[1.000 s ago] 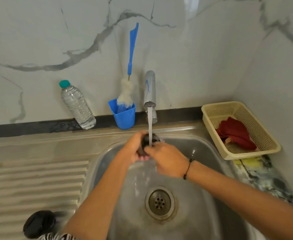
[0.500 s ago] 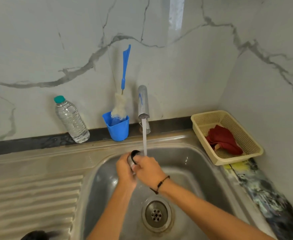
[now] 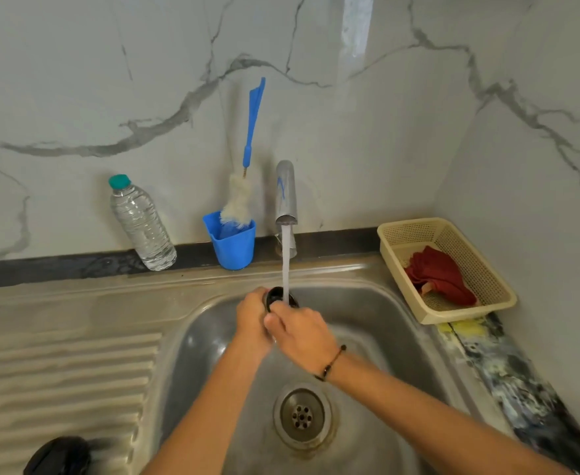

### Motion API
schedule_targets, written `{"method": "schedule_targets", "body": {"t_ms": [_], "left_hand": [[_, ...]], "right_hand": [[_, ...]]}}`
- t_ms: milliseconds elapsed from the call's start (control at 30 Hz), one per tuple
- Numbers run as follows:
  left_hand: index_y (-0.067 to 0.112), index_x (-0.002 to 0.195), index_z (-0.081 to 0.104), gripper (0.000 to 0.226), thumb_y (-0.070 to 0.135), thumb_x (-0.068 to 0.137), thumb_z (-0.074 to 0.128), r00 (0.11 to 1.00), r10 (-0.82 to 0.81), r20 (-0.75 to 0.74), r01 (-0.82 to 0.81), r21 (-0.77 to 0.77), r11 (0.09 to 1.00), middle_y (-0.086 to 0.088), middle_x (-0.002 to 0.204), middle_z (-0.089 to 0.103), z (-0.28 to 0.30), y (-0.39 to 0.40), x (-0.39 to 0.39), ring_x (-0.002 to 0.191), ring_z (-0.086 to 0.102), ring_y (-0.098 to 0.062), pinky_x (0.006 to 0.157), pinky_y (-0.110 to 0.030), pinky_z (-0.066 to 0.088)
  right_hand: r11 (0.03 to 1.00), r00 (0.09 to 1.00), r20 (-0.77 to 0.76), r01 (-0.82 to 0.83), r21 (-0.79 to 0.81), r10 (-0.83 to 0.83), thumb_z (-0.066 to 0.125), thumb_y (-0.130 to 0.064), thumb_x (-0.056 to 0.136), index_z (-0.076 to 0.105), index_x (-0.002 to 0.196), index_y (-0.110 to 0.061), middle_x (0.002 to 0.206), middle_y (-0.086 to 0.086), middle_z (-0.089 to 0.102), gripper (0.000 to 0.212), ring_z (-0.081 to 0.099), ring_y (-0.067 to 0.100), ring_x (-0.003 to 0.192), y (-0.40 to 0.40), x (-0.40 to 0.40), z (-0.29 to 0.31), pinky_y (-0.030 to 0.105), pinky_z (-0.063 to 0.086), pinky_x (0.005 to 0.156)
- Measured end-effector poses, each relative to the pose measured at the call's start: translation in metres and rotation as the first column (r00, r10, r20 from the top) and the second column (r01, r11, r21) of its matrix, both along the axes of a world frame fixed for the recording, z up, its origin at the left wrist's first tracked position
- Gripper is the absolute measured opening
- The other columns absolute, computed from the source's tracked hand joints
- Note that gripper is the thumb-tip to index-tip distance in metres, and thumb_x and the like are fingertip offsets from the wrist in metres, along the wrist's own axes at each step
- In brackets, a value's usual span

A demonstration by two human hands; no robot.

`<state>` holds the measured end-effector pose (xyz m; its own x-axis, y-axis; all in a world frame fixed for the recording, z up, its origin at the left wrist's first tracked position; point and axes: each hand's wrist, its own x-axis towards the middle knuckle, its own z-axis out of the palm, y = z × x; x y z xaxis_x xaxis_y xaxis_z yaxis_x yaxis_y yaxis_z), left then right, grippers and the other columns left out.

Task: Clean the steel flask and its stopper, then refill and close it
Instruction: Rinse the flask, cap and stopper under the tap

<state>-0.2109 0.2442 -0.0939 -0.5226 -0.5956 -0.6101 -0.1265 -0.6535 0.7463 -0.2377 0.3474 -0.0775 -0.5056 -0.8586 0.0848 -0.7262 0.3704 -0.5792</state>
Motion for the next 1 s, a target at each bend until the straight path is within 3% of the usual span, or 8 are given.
{"method": "schedule_targets", "body": {"t_ms": [133,267,433,533,633,767,833,1000], "left_hand": [[0.009,0.077,0.063,0.023,0.021,0.09,0.048,0.943,-0.305,0.132,0.296,0.08,0.952,-0.01,0.069,0.063,0.017,-0.003,0.006,0.07,0.056,-0.024,0.064,-0.038,0.046],[0.009,0.075,0.063,0.027,0.023,0.09,0.047,0.933,-0.344,0.109,0.333,0.103,0.937,-0.008,0.056,0.065,0.019,-0.002,0.005,0.07,0.057,-0.024,0.064,-0.038,0.047],[0.009,0.076,0.066,0.031,0.022,0.092,0.042,0.947,-0.308,0.093,0.31,-0.004,0.951,-0.008,0.064,0.067,0.018,-0.004,-0.004,0.067,0.059,-0.023,0.06,-0.033,0.046],[0.008,0.078,0.063,0.026,0.019,0.09,0.043,0.969,-0.234,0.085,0.238,-0.034,0.971,-0.008,0.066,0.064,0.013,-0.002,-0.007,0.064,0.059,-0.022,0.058,-0.031,0.046],[0.008,0.079,0.064,0.029,0.021,0.092,0.041,0.971,-0.236,0.04,0.238,-0.042,0.97,-0.004,0.059,0.066,0.006,0.006,-0.004,0.063,0.06,-0.019,0.054,-0.029,0.046],[0.01,0.072,0.061,0.03,0.018,0.091,0.04,0.968,-0.25,0.02,0.25,-0.017,0.968,-0.003,0.052,0.061,0.008,0.007,-0.003,0.057,0.057,-0.017,0.054,-0.028,0.044],[0.009,0.074,0.061,0.027,0.02,0.089,0.041,0.968,-0.244,0.061,0.245,-0.013,0.969,-0.005,0.057,0.062,0.009,-0.003,-0.003,0.056,0.057,-0.018,0.051,-0.026,0.043],[0.009,0.086,0.066,0.03,0.023,0.091,0.04,0.957,-0.285,0.059,0.281,0.065,0.957,-0.007,0.067,0.07,0.012,-0.006,0.002,0.074,0.061,-0.023,0.06,-0.035,0.046]], "right_hand": [[0.866,0.755,-0.425,-0.444,0.229,0.499,0.053,-0.014,0.075,0.058,0.088,-0.009,0.079,0.01,0.063,0.015,0.06,0.027,0.071,0.015,-0.035,0.001,0.04,0.048,0.084],[0.785,0.462,-0.647,-0.479,0.394,0.607,0.066,-0.011,0.068,0.065,0.108,-0.014,0.111,0.006,0.063,0.04,0.061,0.023,0.107,0.009,-0.057,0.011,0.06,0.017,0.111],[0.927,0.766,-0.533,-0.23,0.295,0.359,0.055,0.002,0.074,0.042,0.136,-0.008,0.134,0.008,0.047,0.064,0.042,0.022,0.129,0.018,-0.028,-0.002,0.047,-0.024,0.103],[0.965,0.971,-0.161,-0.136,0.225,0.174,0.048,0.005,0.073,0.039,0.137,-0.009,0.136,0.004,0.044,0.065,0.03,0.017,0.135,0.016,-0.012,-0.008,0.033,-0.023,0.107],[0.972,0.992,-0.027,-0.116,0.204,0.124,0.046,0.008,0.072,0.05,0.126,-0.011,0.136,0.002,0.045,0.058,0.026,0.016,0.136,0.012,-0.019,0.003,0.039,-0.014,0.113],[0.98,0.993,0.101,-0.082,0.183,0.064,0.047,0.006,0.077,0.05,0.124,-0.006,0.125,0.007,0.044,0.049,0.04,0.021,0.122,0.003,-0.012,0.007,0.035,0.026,0.111],[0.96,0.979,0.131,-0.18,0.215,0.155,0.048,0.007,0.076,0.045,0.13,-0.008,0.129,0.006,0.044,0.056,0.038,0.021,0.125,0.006,-0.008,0.004,0.042,0.019,0.115],[0.909,0.888,-0.305,-0.232,0.347,0.344,0.054,-0.003,0.079,0.045,0.131,-0.012,0.136,0.002,0.043,0.053,0.032,0.018,0.134,0.006,-0.024,0.015,0.059,-0.014,0.11]]}}
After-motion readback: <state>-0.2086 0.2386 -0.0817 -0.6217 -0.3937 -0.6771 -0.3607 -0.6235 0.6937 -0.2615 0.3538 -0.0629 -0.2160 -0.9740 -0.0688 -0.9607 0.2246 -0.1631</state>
